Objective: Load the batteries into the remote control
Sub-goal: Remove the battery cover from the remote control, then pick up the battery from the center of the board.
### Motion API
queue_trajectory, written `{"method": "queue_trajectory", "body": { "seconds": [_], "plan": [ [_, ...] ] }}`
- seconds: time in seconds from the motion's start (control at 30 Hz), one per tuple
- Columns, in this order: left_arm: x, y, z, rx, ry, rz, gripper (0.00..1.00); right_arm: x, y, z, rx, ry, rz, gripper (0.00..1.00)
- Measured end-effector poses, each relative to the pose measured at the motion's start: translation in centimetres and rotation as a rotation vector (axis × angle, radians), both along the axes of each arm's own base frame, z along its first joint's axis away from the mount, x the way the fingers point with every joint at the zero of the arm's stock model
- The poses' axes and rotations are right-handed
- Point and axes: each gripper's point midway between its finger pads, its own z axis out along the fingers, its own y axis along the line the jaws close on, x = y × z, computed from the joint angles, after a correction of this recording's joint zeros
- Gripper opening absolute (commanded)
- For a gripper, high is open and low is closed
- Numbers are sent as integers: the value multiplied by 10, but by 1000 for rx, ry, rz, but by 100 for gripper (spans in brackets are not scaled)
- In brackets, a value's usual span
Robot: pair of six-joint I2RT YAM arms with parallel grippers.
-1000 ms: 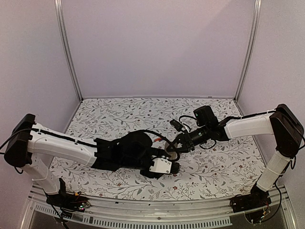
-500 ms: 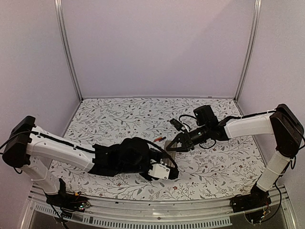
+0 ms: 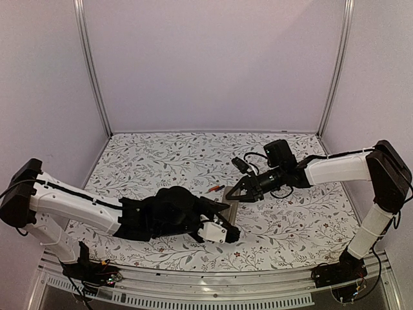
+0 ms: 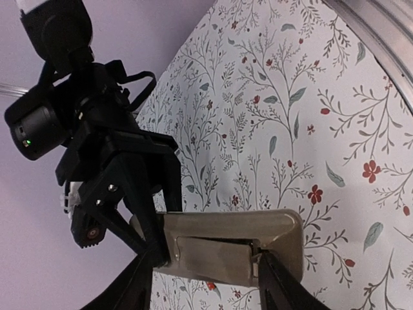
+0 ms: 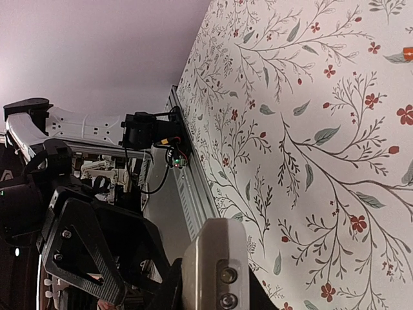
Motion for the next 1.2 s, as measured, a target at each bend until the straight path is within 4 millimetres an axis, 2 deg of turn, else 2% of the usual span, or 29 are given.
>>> {"method": "queue_trajectory", "body": {
  "seconds": [0.17, 0.27, 0.47, 0.63, 0.73, 1.07, 1.2],
  "plan": [
    [3, 1, 17, -45, -23, 17, 57, 5, -3, -2, -7, 7, -16, 0],
    [4, 1, 19, -54, -28, 24, 57, 7, -4, -5, -15, 17, -27, 0],
    [6, 4, 6, -32, -16, 45, 58, 18, -12, -5, -21, 32, -65, 0],
    [11, 4, -29, 44, 7, 76, 58, 31, -21, -8, -29, 35, -109, 0],
    [16, 7, -41, 63, 22, 100, 58, 38, -28, -13, -45, 37, -141, 0],
    [45, 22, -40, -56, 123, 266, 69, 61, -62, -42, -121, 63, -280, 0],
    [55, 33, -32, -129, 213, 366, 72, 62, -70, -45, -132, 62, -302, 0]
  ]
}}
